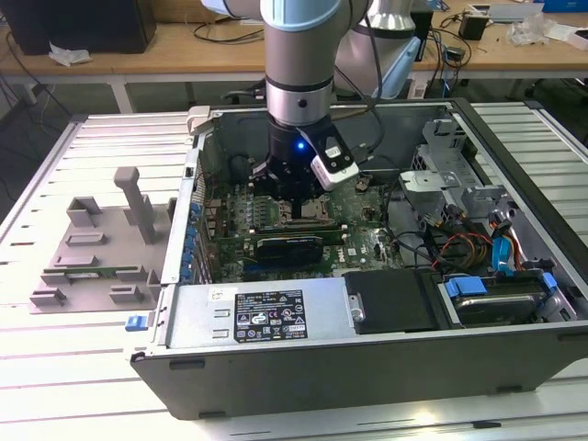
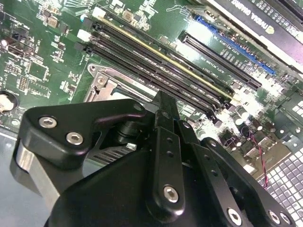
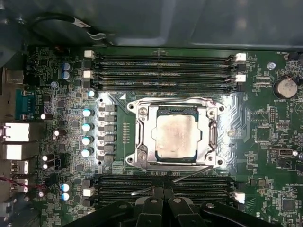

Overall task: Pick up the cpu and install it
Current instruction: 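Install the second cpu locking lever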

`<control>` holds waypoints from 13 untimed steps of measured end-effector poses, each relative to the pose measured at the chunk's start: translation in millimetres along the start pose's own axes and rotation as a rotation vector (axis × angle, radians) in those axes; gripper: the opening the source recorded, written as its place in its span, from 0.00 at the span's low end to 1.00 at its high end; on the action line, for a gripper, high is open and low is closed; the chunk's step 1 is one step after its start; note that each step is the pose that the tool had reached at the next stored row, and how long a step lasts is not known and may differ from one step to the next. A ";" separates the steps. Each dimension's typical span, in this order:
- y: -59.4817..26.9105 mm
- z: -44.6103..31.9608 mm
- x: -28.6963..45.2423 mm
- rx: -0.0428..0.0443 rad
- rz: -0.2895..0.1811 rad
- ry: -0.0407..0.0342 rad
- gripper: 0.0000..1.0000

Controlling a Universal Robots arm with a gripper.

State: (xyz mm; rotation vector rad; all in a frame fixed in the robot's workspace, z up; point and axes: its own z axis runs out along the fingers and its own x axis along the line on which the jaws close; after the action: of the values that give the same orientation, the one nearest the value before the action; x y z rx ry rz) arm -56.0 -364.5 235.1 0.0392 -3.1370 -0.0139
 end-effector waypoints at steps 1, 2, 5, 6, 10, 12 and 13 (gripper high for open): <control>0.0 0.7 0.9 0.0000 0.000 0.0000 0.11; 0.0 1.3 1.4 0.0000 0.000 0.0001 0.11; 0.0 2.5 2.4 -0.0001 0.000 0.0001 0.11; 0.0 3.1 2.6 -0.0002 0.000 0.0000 0.11; -0.1 5.6 5.9 0.0000 0.000 0.0001 0.11; -0.1 7.2 8.1 -0.0004 0.000 0.0000 0.11; -0.2 8.0 9.0 -0.0007 0.000 0.0000 0.11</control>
State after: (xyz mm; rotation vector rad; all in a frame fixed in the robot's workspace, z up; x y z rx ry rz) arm -65.0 -364.8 227.2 0.0391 -3.1370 -0.0150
